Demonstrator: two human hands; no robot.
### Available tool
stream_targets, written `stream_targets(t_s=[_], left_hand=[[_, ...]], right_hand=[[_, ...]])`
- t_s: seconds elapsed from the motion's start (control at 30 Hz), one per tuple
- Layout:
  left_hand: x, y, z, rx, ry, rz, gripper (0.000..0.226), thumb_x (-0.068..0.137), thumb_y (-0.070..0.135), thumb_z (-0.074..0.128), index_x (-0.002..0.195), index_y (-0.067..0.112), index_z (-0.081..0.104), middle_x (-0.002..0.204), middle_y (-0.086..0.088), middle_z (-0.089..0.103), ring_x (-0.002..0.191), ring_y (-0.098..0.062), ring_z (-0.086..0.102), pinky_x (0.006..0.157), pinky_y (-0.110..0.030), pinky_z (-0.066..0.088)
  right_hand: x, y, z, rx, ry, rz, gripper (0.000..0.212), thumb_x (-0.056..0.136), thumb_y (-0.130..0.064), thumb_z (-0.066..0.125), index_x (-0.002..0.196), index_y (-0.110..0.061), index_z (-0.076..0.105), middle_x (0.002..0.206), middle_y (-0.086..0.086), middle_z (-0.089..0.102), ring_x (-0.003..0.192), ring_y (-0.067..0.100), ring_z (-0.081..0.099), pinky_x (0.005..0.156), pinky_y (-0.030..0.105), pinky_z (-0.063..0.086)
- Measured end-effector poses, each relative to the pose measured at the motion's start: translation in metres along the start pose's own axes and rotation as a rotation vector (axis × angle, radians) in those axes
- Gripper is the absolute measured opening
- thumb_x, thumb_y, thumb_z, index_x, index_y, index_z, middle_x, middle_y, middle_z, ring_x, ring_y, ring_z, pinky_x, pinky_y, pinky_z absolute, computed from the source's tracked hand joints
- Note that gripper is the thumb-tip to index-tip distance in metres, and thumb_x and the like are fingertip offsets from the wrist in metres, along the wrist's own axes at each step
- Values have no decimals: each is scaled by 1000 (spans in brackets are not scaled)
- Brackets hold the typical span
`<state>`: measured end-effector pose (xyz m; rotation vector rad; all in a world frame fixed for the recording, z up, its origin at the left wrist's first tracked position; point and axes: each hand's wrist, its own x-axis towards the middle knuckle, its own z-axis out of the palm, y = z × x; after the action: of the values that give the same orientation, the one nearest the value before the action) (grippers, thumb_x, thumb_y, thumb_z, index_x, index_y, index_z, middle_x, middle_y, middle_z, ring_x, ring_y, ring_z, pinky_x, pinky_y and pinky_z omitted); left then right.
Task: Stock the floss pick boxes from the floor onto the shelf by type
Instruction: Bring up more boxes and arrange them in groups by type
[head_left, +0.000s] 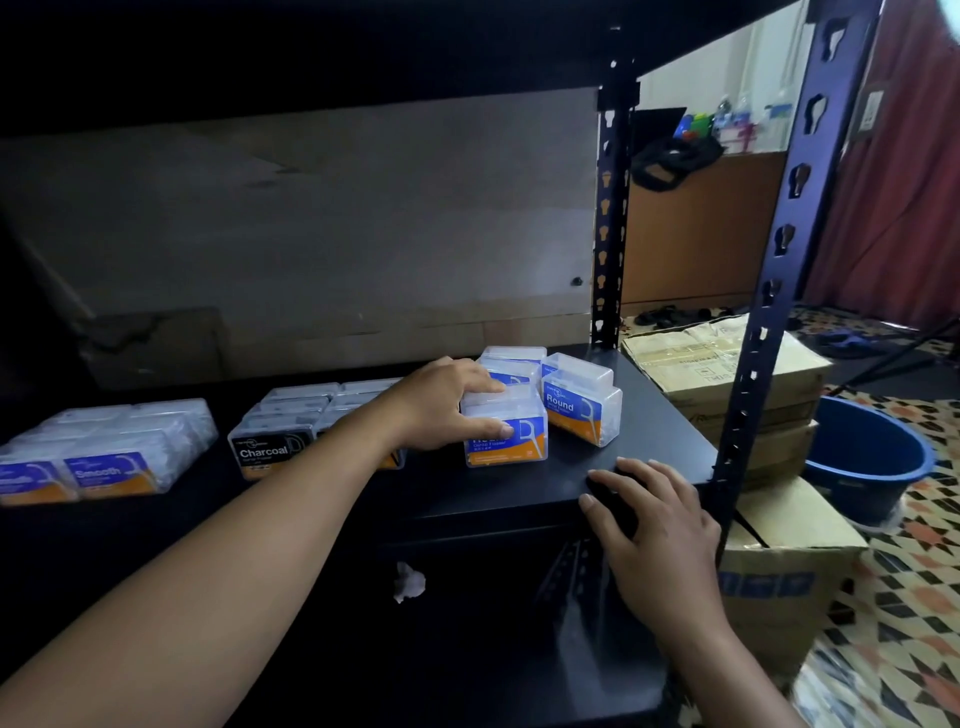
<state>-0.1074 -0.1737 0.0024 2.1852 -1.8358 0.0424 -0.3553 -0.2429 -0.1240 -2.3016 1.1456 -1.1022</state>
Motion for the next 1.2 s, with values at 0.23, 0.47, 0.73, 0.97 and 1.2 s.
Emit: stream_targets(t_s=[0.23, 0.47, 0.73, 0.97, 1.2], left_hand=[[5, -4, -6, -104, -12, -19, 60, 82, 63, 67, 132, 29, 63, 136, 9, 56, 125, -9, 50, 106, -29, 38], [33, -3, -15, -129, -18, -8, 48, 90, 58, 61, 128, 30, 65, 118, 8, 61, 102, -8, 57, 91, -35, 49], [67, 41, 1, -34, -73, 132, 50, 90, 47, 67, 135, 26, 61, 137, 3, 58, 121, -16, 53, 103, -33, 41], [83, 60, 15, 181, -53, 176, 48, 85, 58, 65, 127, 35, 65, 139, 11, 57, 131, -16, 46, 108, -46, 34], [76, 63, 14, 149, -6, 191, 45, 83, 64, 64, 118, 34, 69, 117, 10, 68, 112, -16, 57, 104, -44, 38]], right_hand=[[-1, 1, 0, 0, 11, -10, 27, 88, -53, 63, 114, -44, 68, 132, -21, 54, 138, 7, 33, 102, 49, 32], [0, 2, 0, -13, 3, -17, 28, 89, -55, 61, 115, -45, 67, 132, -23, 53, 138, 6, 31, 103, 51, 33], [1, 3, -2, -40, -11, -32, 30, 90, -59, 58, 116, -47, 65, 133, -25, 51, 138, 4, 30, 103, 48, 32], [1, 6, -3, -42, 14, -48, 38, 87, -65, 50, 116, -46, 66, 134, -21, 52, 137, 6, 32, 102, 47, 33], [2, 15, -1, -82, 81, -21, 45, 80, -70, 57, 115, -42, 67, 133, -8, 53, 136, 17, 38, 98, 50, 40]])
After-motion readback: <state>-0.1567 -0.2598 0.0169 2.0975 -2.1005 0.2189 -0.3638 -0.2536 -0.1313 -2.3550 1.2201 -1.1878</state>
